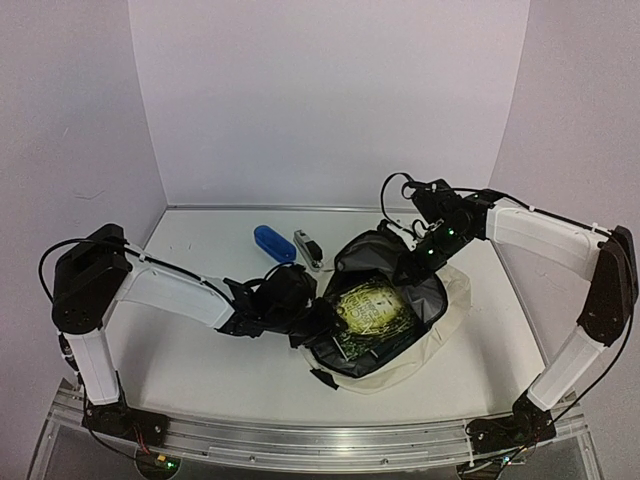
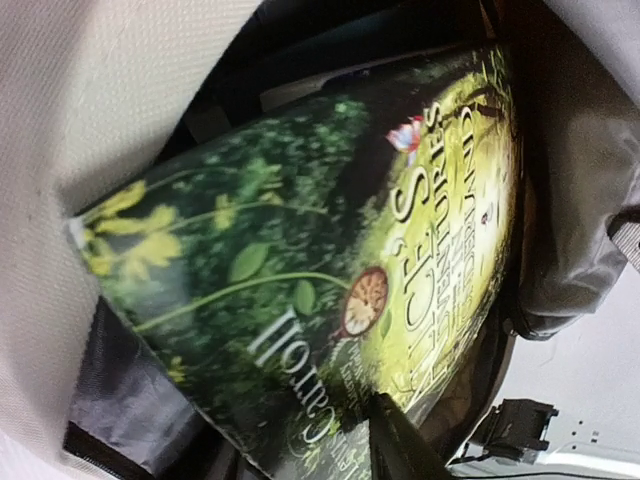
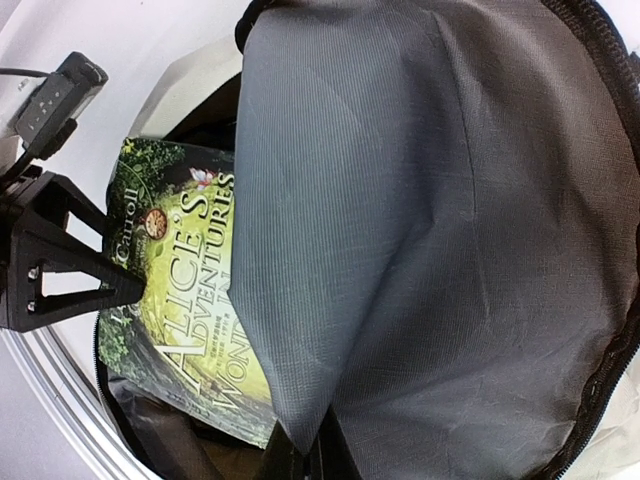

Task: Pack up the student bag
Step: Place the book in the student bag.

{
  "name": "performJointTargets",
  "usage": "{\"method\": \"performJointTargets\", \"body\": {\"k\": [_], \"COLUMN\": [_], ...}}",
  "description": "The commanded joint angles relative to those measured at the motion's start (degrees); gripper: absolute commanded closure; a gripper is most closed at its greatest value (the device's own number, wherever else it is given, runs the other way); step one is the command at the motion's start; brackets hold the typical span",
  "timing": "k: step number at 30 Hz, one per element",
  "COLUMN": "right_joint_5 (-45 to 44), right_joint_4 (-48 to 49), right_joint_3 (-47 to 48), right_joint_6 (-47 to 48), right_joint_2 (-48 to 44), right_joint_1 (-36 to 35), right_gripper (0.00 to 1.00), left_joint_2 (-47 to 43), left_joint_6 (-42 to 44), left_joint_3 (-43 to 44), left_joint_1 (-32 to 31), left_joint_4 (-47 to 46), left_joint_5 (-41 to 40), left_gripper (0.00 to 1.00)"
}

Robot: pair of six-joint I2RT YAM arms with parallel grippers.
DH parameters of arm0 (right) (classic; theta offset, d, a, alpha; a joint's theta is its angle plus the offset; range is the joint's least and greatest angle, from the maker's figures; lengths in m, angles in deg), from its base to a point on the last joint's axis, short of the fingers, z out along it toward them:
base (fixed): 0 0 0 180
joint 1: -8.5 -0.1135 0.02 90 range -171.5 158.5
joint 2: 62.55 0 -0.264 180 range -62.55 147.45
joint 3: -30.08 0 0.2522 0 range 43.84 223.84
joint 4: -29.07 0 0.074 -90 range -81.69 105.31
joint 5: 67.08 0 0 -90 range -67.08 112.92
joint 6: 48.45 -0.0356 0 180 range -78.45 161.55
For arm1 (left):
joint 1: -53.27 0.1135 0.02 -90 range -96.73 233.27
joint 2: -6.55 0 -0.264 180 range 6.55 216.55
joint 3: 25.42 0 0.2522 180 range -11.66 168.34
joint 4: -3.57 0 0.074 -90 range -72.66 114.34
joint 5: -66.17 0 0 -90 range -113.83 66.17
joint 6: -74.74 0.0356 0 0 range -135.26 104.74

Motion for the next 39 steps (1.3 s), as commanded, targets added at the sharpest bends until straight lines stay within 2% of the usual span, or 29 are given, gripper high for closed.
{"method": "performJointTargets", "body": {"k": [1,5,9,11,14,16,19,25,28,33,39], "right_joint_5": [2.72,5.47,6.58,6.76,7.72,9.15,11.28,8.98,3.59,1.66,1.89], "right_joint_4": [1.24,0.87,0.33,-0.15,-1.11,-2.14,-3.84,-6.38,-7.10,-9.09,-9.08], "right_joint_3": [1.65,1.54,2.15,2.53,2.79,3.28,4.39,7.85,8.28,9.33,7.77], "right_joint_6": [0.47,0.54,0.61,0.78,0.99,1.31,1.54,1.02,1.66,1.47,2.21], "right_joint_2": [-2.36,-2.44,-1.89,-1.65,-1.90,-2.47,-4.20,-6.83,-5.36,0.47,4.65], "right_joint_1": [-0.64,-0.65,-0.65,-0.66,-0.64,-0.63,-0.69,2.07,4.12,9.25,9.79], "right_gripper": [1.00,1.00,1.00,1.00,0.97,0.84,0.60,0.30,0.20,0.20,0.24], "left_joint_2": [1.52,5.66,9.05,9.28,7.44,5.52,1.94,-7.81,-11.80,-16.54,-19.75], "left_joint_6": [4.59,6.56,7.79,7.40,5.80,5.68,7.32,9.54,10.18,10.71,9.94], "left_joint_3": [5.72,12.52,18.62,19.22,16.50,13.58,9.72,2.45,0.67,-1.42,-3.31], "left_joint_1": [-1.24,-1.16,-1.06,-0.87,-0.65,-0.63,-0.94,-1.09,-1.06,-0.29,1.42], "left_joint_4": [0.58,1.18,3.61,4.02,3.61,2.49,1.79,4.57,8.56,12.74,14.84], "left_joint_5": [0.79,2.49,2.19,1.84,0.80,1.07,2.26,0.09,-3.04,-7.55,-8.66], "left_gripper": [0.77,0.92,0.92,0.85,0.64,0.52,0.41,0.30,0.24,0.16,0.13]}}
